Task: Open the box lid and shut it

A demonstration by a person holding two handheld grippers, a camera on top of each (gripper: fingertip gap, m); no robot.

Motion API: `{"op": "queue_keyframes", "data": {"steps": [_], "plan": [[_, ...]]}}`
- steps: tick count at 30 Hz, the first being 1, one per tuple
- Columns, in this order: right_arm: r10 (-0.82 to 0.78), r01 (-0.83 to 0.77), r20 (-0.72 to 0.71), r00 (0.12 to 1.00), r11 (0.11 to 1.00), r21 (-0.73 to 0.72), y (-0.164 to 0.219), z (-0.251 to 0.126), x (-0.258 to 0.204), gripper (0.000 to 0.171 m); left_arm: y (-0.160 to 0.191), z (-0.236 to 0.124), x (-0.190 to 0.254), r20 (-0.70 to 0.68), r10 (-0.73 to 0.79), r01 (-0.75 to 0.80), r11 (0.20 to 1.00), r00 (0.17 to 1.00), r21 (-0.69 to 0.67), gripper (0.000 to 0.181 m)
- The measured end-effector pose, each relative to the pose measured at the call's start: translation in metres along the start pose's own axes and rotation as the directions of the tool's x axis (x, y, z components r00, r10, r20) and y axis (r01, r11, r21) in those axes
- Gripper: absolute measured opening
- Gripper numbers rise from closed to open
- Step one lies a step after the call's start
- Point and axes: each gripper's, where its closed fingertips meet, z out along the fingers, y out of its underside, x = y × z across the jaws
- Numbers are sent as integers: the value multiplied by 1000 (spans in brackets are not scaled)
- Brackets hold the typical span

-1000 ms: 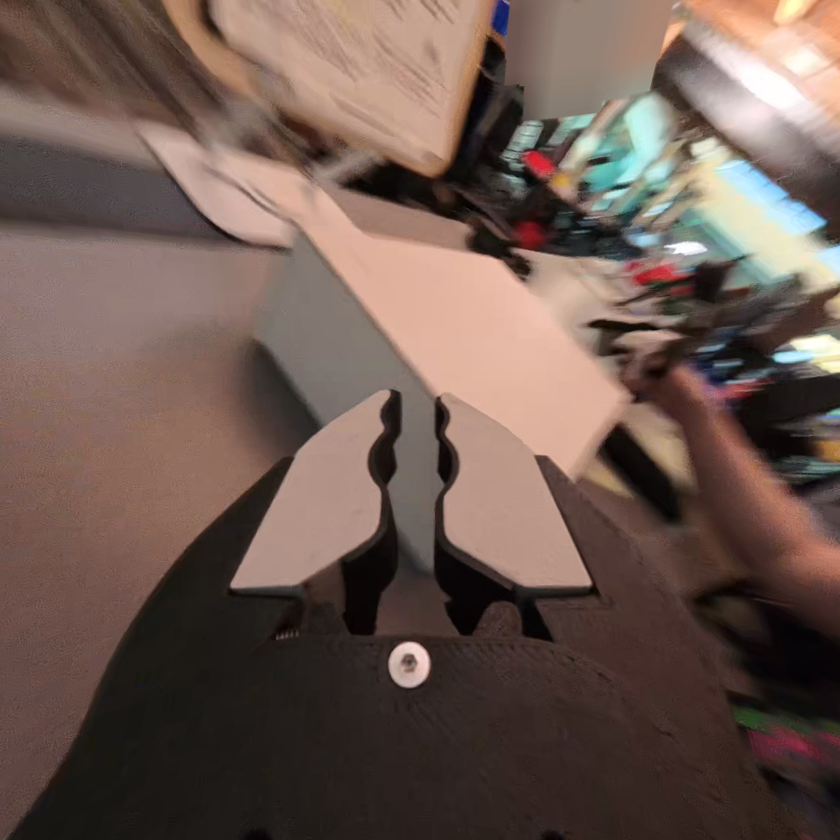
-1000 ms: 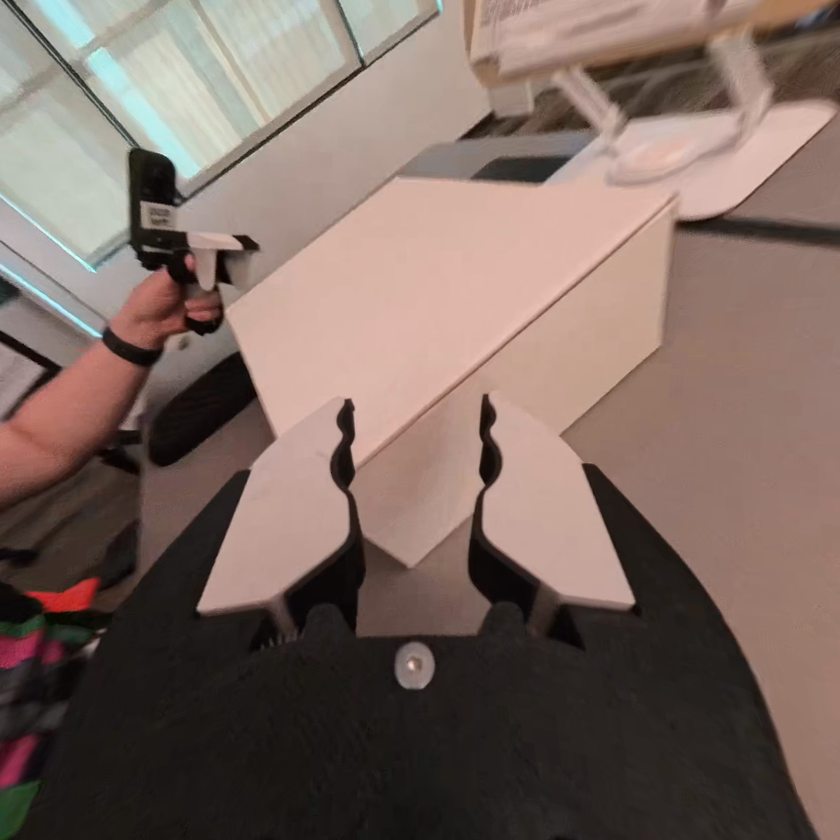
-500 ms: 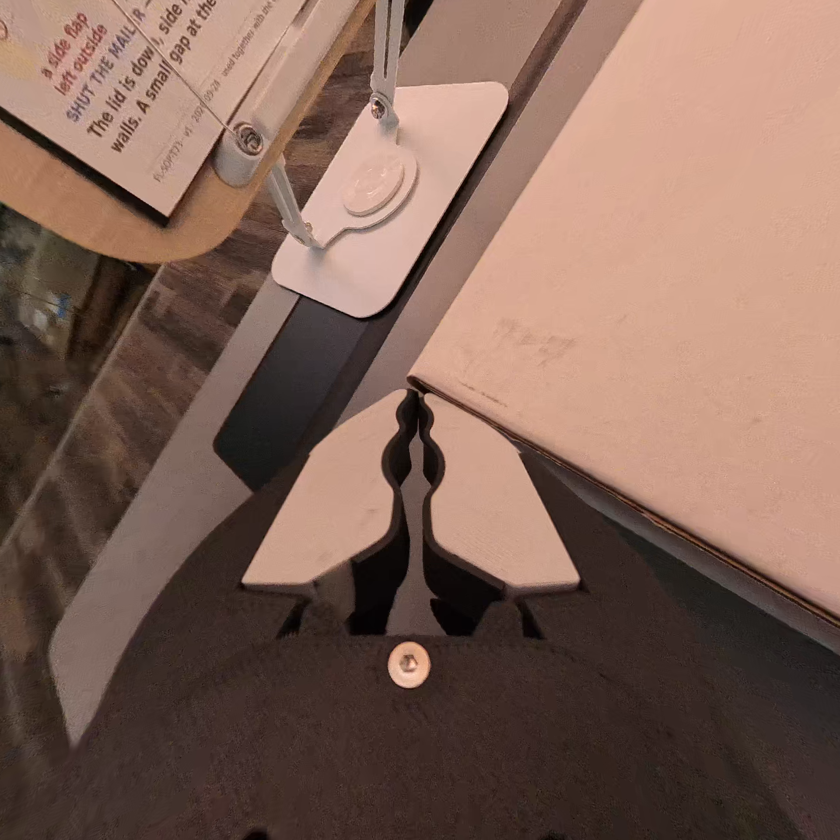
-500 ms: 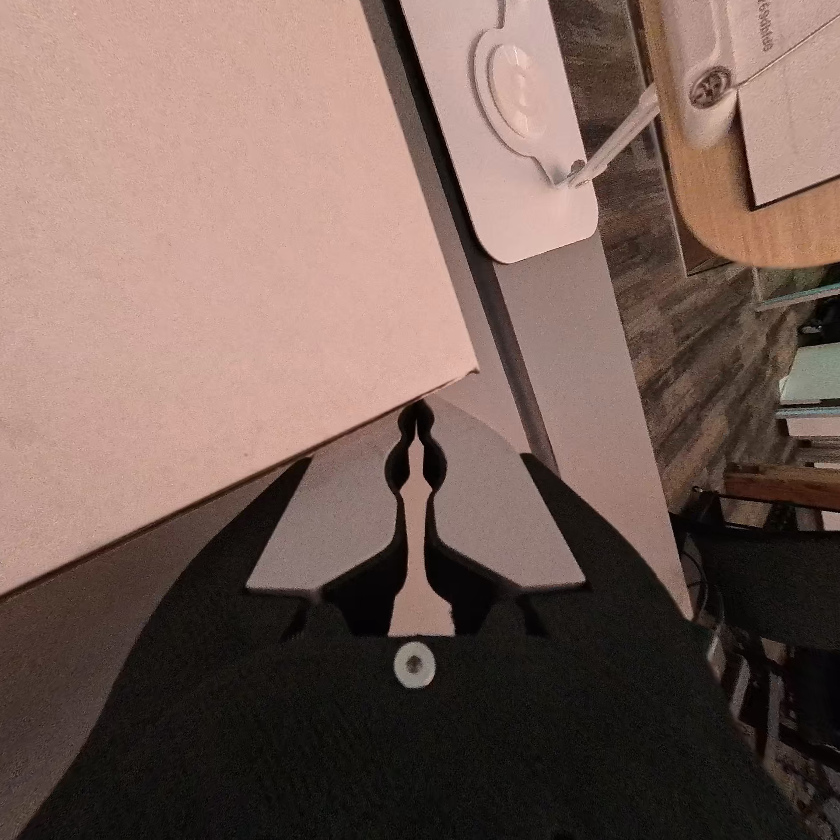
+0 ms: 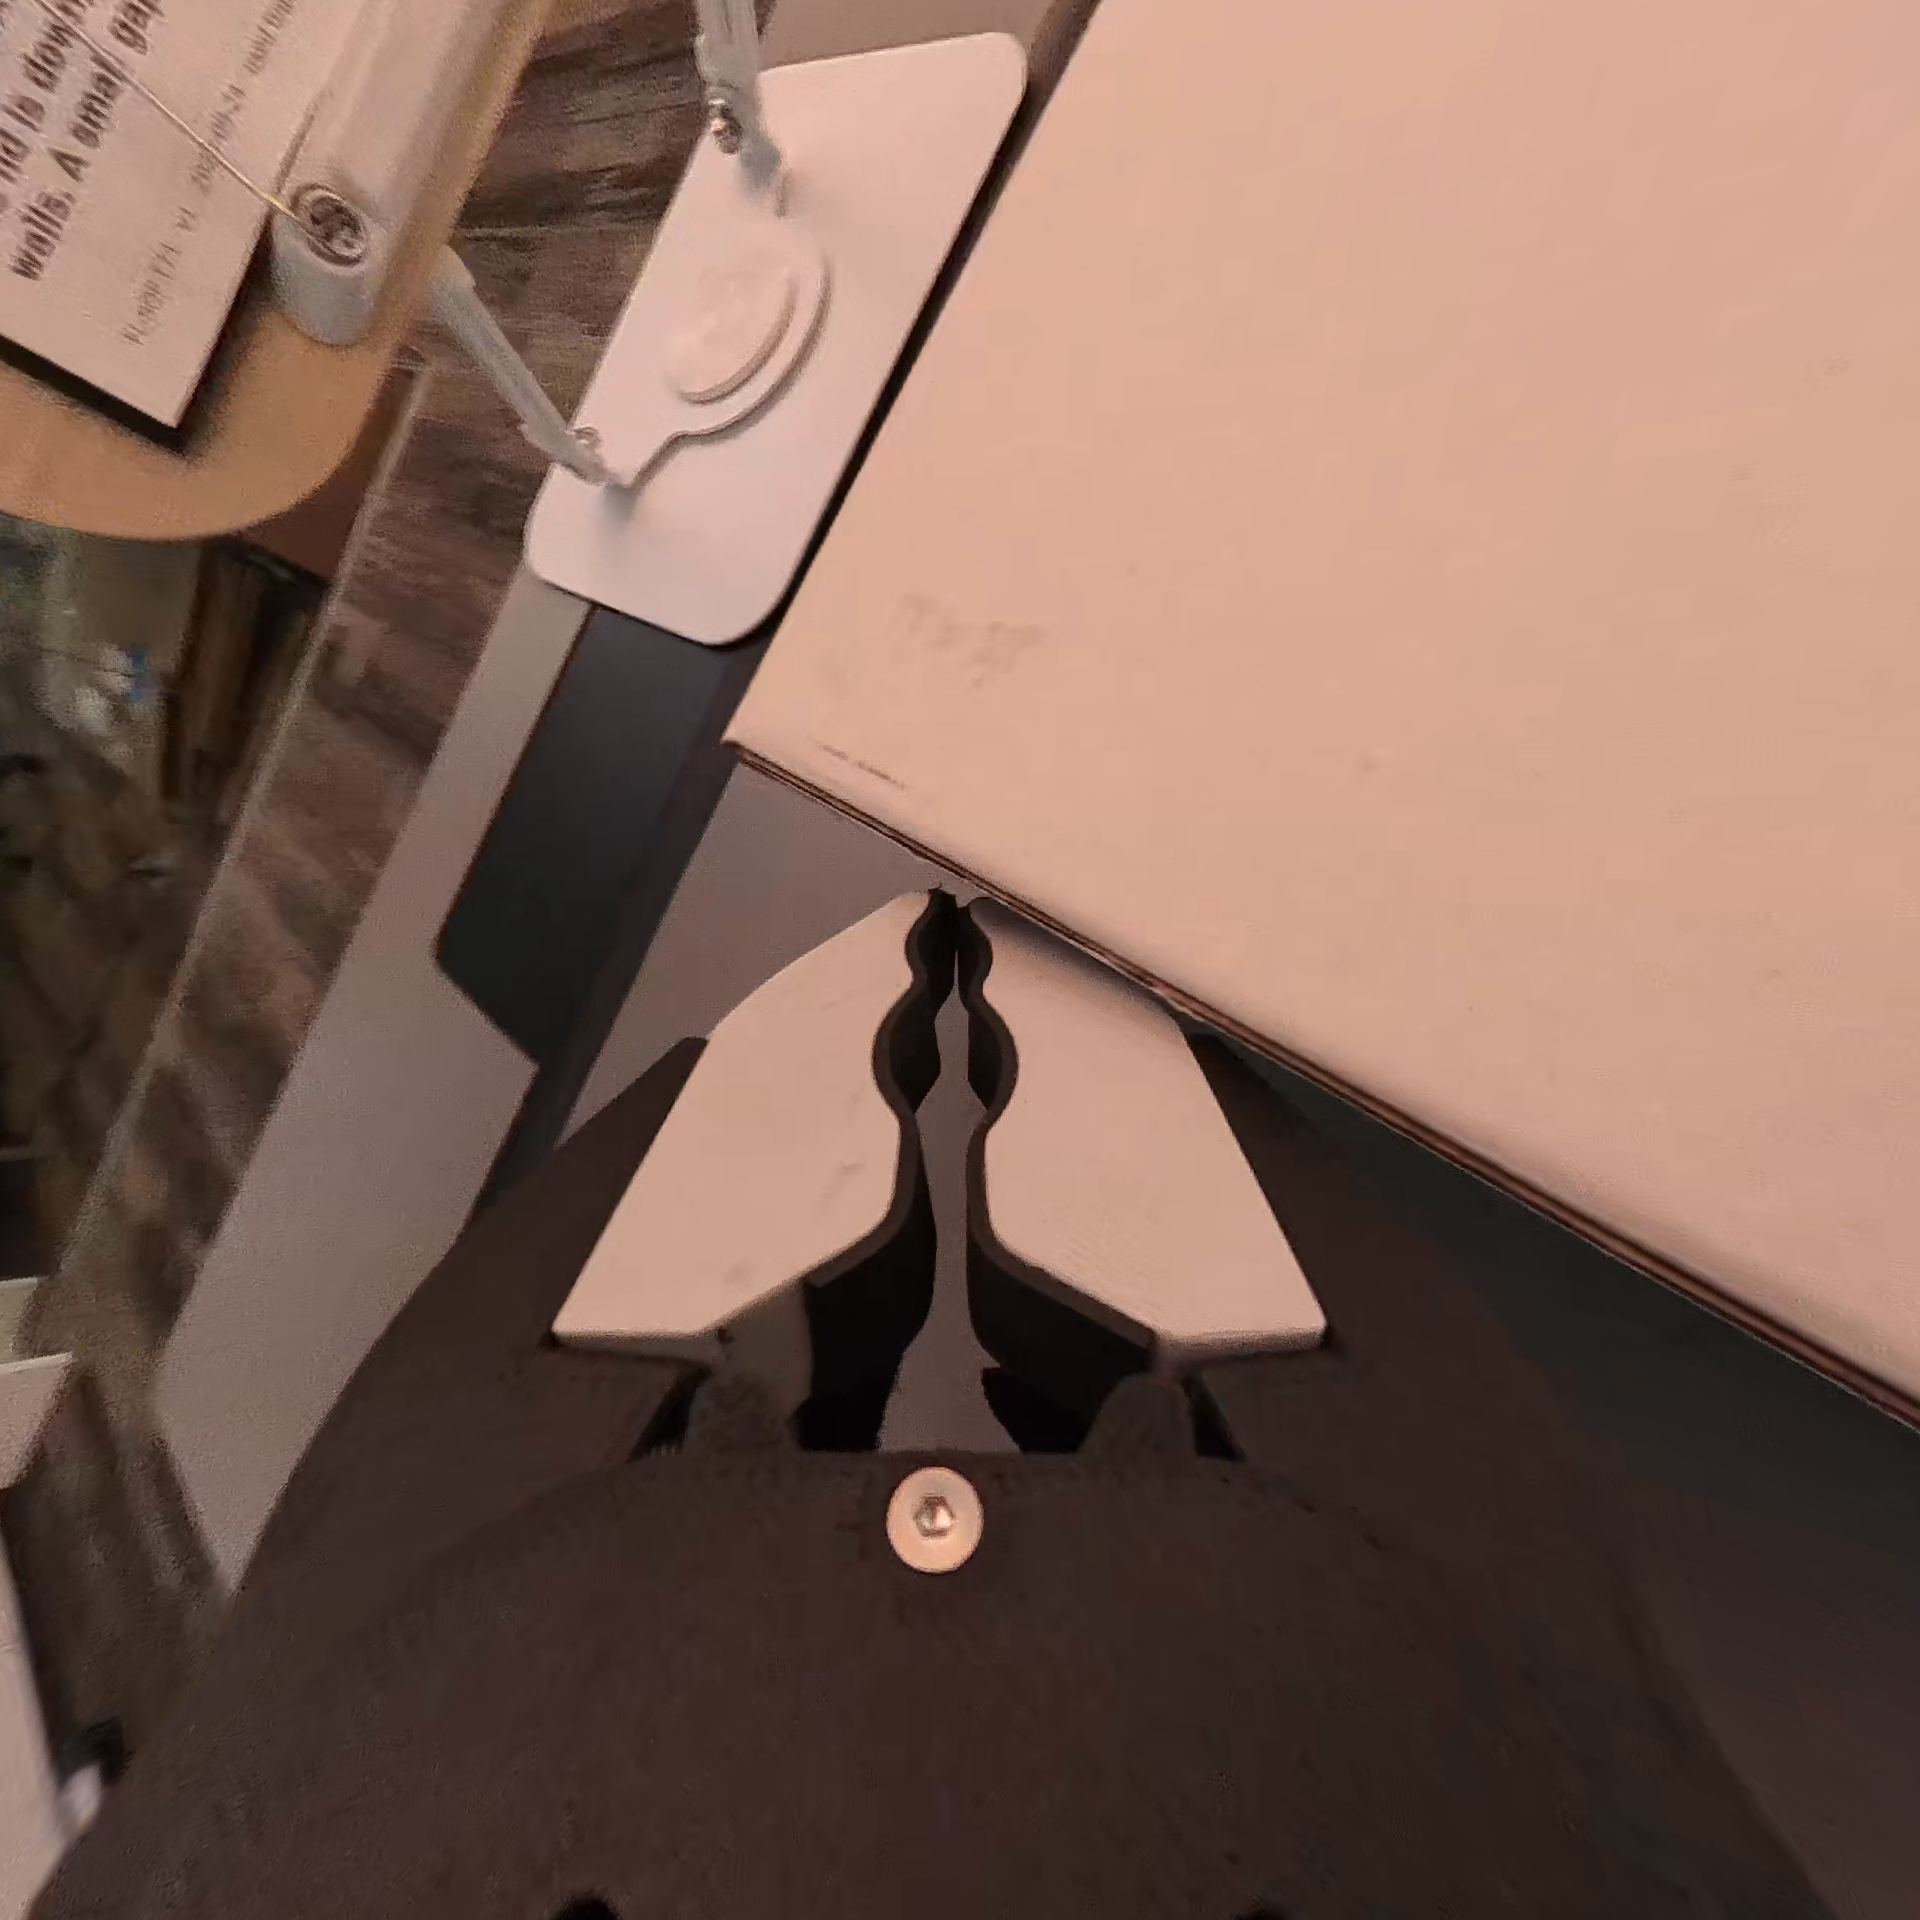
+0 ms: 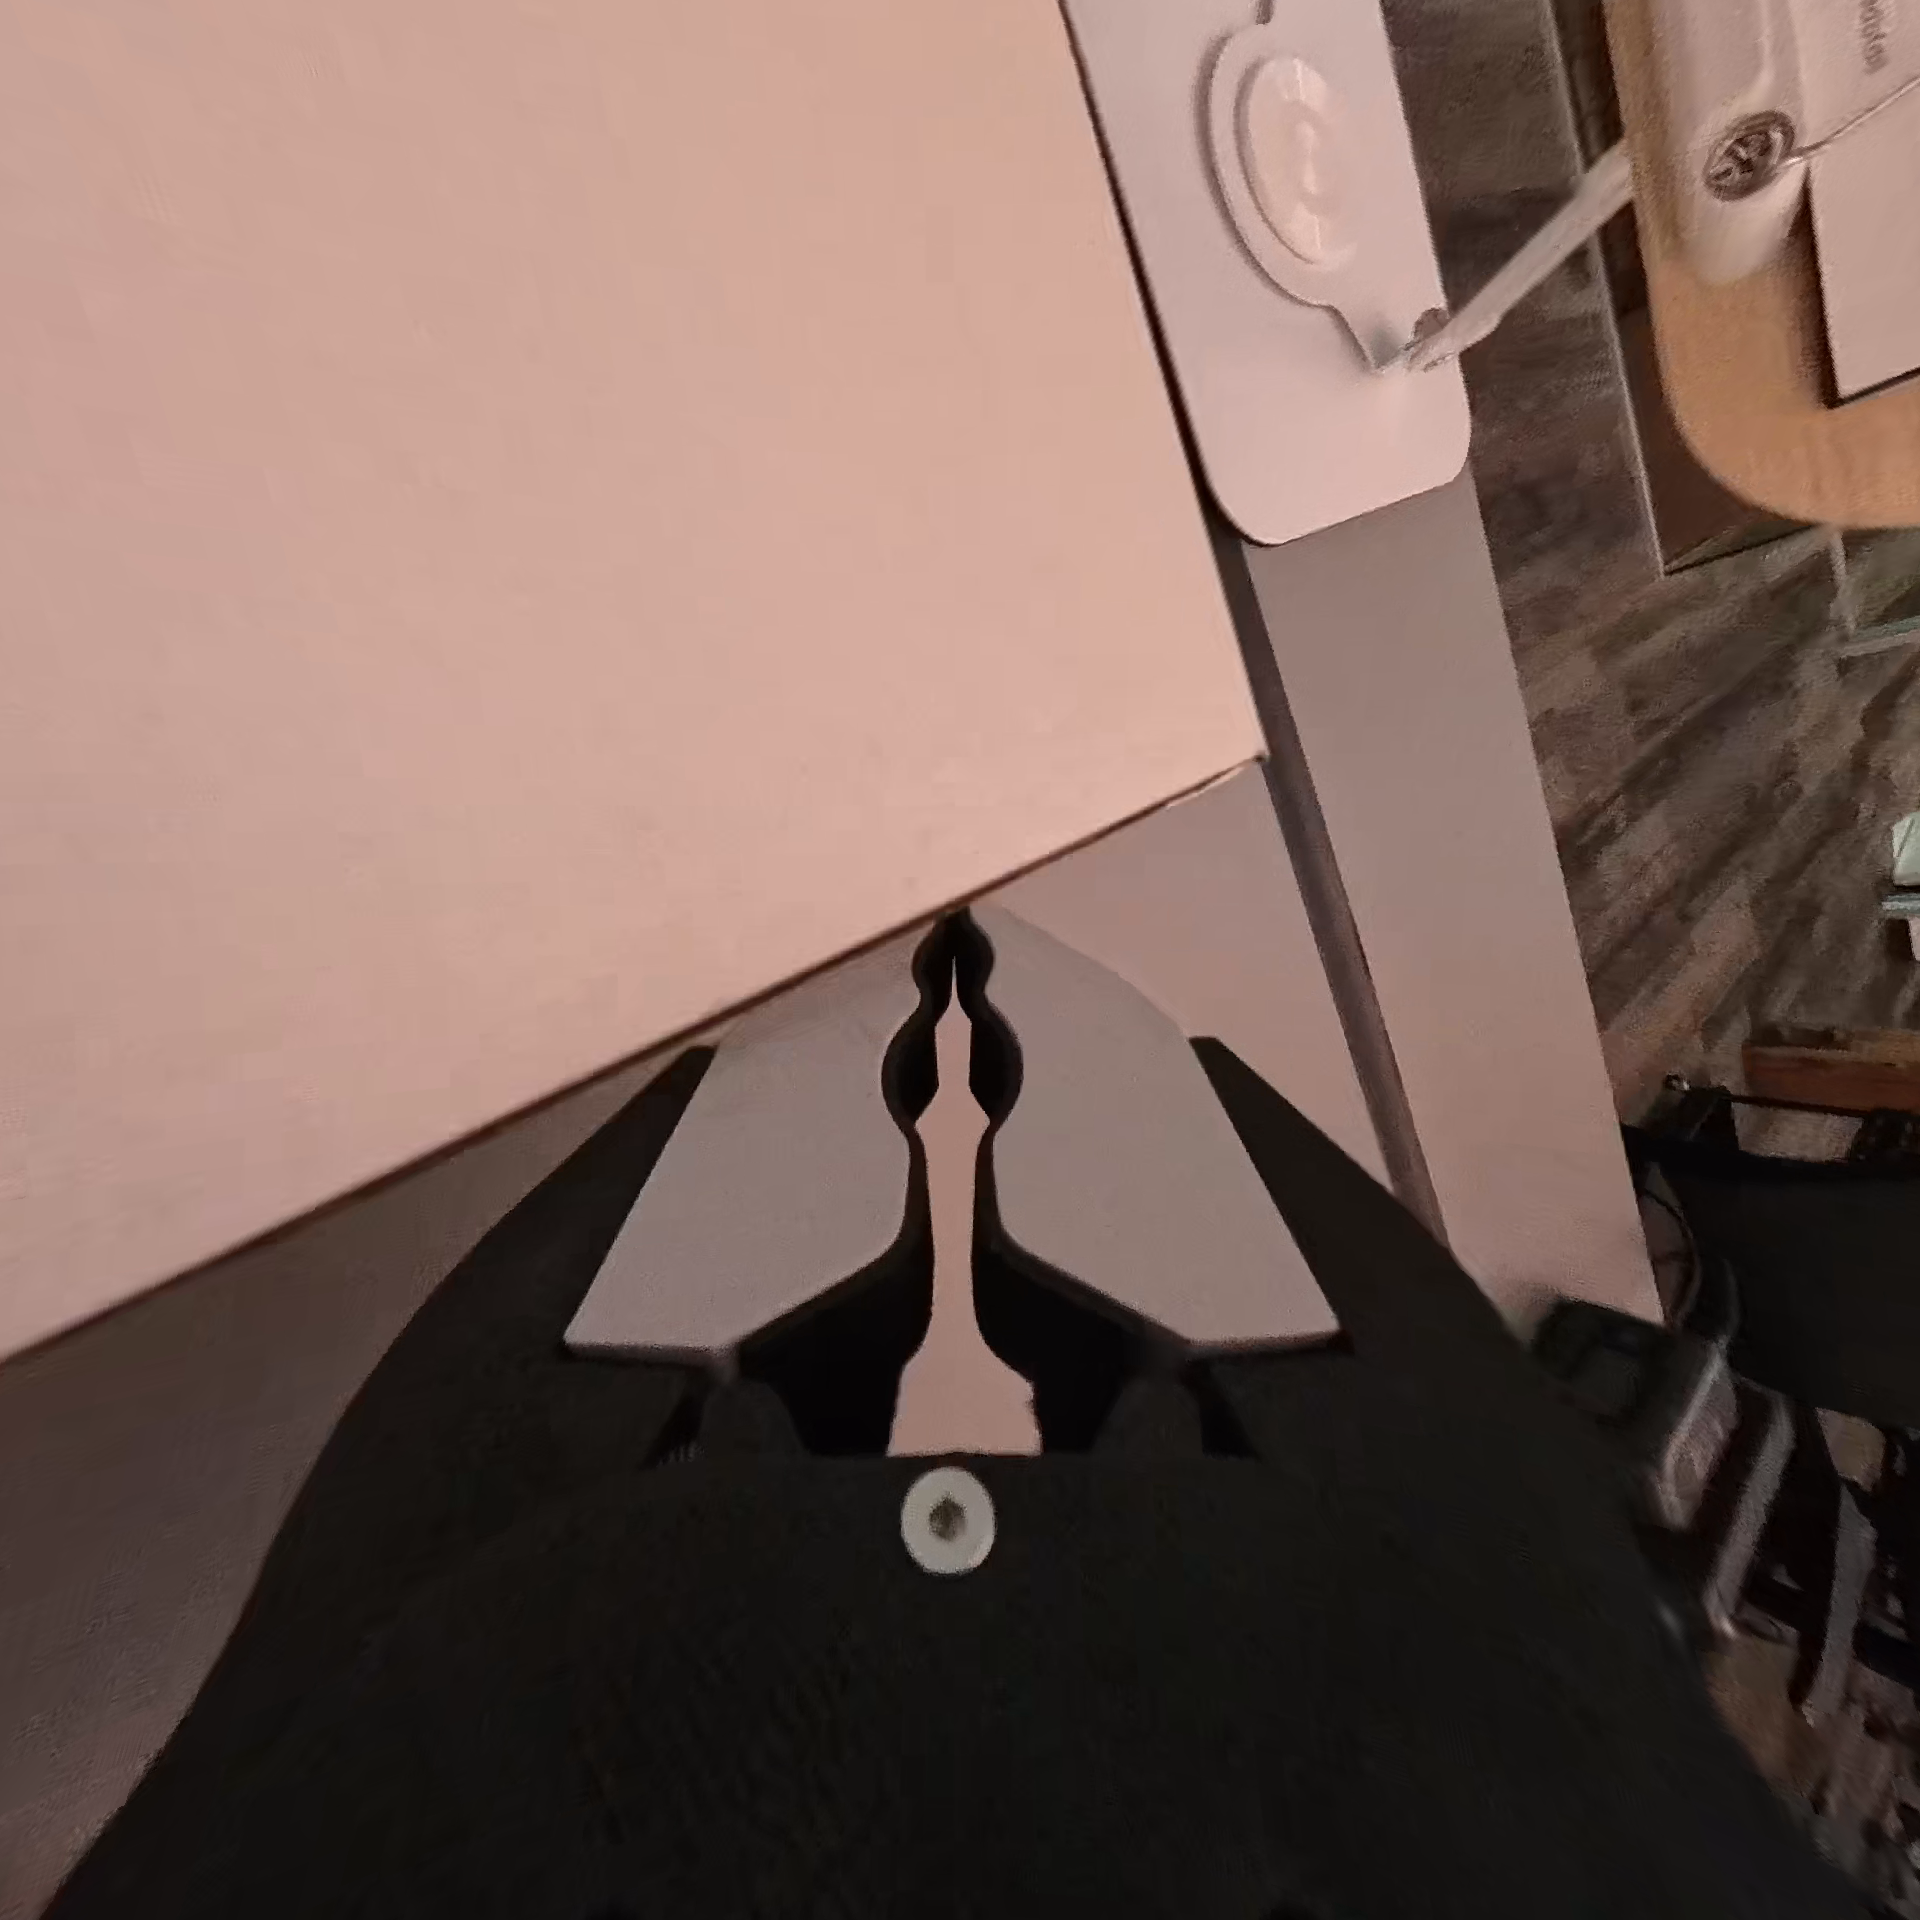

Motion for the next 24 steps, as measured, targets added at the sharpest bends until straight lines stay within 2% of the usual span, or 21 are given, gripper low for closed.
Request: {"op": "queue_keyframes", "data": {"steps": [2,7,9,12,15,19,22,24], "plan": [[-29,27,-24,999,997,-77,8,2,-2,1,4,-1,-1,33,34,-33,999,999,-35,0],[41,-39,16,999,997,-72,30,-9,-26,1,12,-28,13,-41,-148,148,989,988,1,0],[63,-61,48,997,997,-43,34,-14,-38,1,19,-37,23,-44,-142,143,990,989,8,0],[93,-98,81,992,993,62,15,-17,-52,0,13,-38,51,-103,-162,164,986,981,10,0],[79,-79,44,996,997,5,20,-17,-55,1,17,-46,54,-35,-100,99,994,994,-36,0],[71,-73,86,994,997,23,36,-43,-77,1,23,-79,72,-67,-172,171,985,983,-17,0],[38,-39,133,990,999,4,47,-66,-93,1,28,-95,85,-33,-88,86,995,996,-54,0],[9,-17,169,986,999,44,39,-73,-102,1,22,-97,97,-71,-99,96,994,993,-43,0]]}}
